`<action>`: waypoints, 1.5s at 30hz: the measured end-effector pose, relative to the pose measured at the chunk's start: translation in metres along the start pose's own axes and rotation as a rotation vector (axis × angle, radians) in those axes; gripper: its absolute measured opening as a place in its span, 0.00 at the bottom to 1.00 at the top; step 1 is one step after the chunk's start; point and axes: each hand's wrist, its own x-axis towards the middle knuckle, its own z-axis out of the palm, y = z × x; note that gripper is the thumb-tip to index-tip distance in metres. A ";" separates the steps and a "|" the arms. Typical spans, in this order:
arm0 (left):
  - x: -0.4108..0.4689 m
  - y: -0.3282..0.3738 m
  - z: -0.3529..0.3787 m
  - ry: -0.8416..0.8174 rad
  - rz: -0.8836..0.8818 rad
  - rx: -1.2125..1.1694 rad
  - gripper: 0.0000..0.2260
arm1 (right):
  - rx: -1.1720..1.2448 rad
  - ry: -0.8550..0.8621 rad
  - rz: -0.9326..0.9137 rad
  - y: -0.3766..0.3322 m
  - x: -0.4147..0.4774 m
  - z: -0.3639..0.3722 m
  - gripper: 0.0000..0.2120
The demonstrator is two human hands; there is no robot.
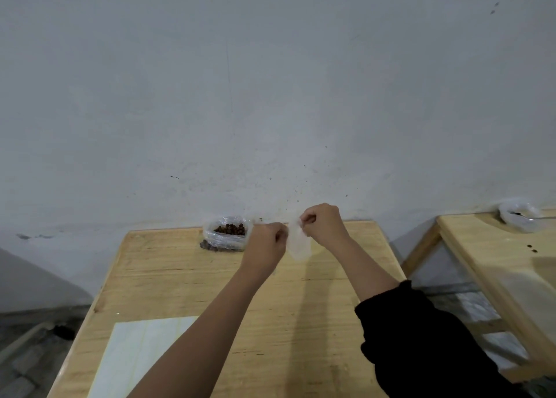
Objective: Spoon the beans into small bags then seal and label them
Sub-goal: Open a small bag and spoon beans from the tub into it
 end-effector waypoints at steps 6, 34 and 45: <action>0.005 -0.002 -0.011 -0.087 -0.090 -0.126 0.11 | 0.150 -0.061 0.100 -0.009 0.000 -0.008 0.07; 0.000 -0.007 -0.026 0.055 0.210 0.000 0.48 | 0.177 -0.154 -0.083 -0.054 -0.027 -0.020 0.09; -0.014 -0.005 -0.029 0.052 0.416 0.085 0.36 | -0.075 -0.286 -0.096 -0.058 -0.035 -0.017 0.22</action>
